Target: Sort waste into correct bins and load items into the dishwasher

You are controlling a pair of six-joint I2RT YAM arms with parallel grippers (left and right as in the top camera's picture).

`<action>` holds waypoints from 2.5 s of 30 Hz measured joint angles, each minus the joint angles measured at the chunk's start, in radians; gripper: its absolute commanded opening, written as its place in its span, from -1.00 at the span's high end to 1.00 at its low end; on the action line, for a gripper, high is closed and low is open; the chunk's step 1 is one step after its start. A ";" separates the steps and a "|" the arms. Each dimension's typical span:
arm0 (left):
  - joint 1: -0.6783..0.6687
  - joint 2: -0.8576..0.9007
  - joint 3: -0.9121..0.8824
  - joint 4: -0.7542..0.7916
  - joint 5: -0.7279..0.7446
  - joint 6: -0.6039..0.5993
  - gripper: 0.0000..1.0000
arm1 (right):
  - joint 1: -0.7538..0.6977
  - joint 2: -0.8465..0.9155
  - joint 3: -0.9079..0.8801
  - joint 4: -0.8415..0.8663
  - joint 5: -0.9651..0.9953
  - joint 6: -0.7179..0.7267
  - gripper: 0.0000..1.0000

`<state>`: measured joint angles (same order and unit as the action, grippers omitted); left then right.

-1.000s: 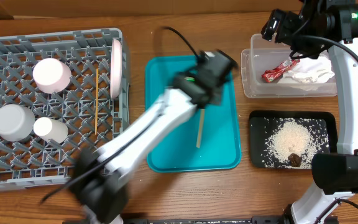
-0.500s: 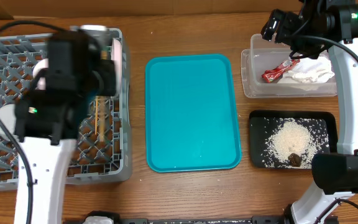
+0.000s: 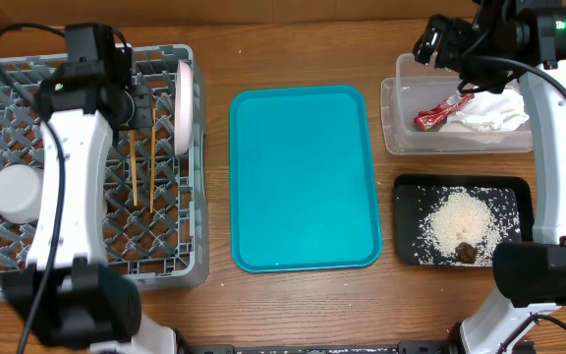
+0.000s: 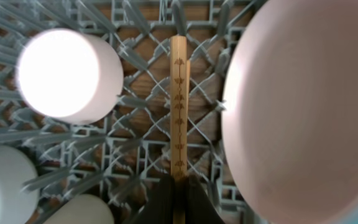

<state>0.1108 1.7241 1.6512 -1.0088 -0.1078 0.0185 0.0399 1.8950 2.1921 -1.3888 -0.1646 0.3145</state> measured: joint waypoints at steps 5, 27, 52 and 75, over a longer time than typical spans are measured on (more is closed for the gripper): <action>0.023 0.169 0.000 0.040 0.008 0.000 0.88 | 0.000 0.000 0.000 0.000 0.000 0.000 -1.00; 0.025 0.223 0.328 -0.332 0.161 -0.076 -0.33 | 0.000 0.000 0.000 0.000 0.000 0.000 -1.00; 0.025 -0.447 0.427 -0.668 0.449 -0.045 -1.00 | 0.000 0.000 0.000 0.001 0.000 0.000 -1.00; 0.025 -0.930 -0.259 -0.381 0.437 -0.098 -1.00 | 0.000 -0.005 0.000 0.000 -0.050 0.023 -1.00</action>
<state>0.1356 0.7944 1.3922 -1.3895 0.3290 -0.0792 0.0399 1.8904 2.1918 -1.3884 -0.2142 0.3370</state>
